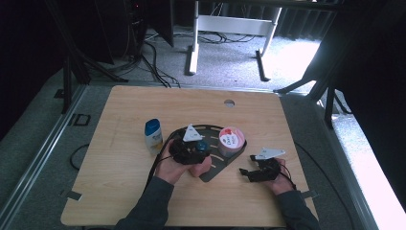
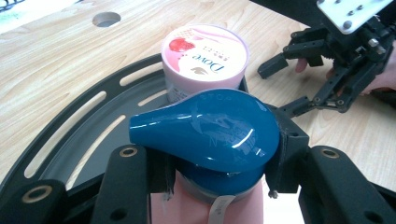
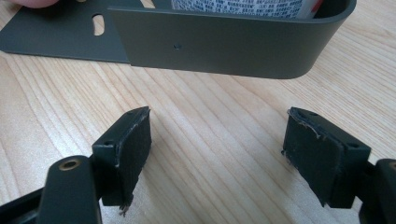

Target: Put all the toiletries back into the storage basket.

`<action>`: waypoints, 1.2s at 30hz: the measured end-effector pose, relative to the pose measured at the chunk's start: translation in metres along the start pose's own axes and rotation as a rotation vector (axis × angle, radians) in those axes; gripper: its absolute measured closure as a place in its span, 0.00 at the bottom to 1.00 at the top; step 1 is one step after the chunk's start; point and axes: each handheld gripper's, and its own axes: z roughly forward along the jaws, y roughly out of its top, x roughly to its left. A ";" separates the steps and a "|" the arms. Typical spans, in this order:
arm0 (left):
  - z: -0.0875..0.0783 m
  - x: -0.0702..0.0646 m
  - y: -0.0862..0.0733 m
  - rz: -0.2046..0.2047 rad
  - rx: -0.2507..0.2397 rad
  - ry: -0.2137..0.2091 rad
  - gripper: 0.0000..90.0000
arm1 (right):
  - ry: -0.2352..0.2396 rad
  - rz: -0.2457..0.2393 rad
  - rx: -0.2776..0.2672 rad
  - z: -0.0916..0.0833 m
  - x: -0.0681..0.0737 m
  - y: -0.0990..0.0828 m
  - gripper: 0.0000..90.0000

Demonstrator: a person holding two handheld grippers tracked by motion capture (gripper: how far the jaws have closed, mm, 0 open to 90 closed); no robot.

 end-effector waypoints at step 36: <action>0.022 0.021 0.012 -0.047 -0.025 0.057 0.59 | -0.001 -0.002 0.000 0.000 0.000 0.000 0.26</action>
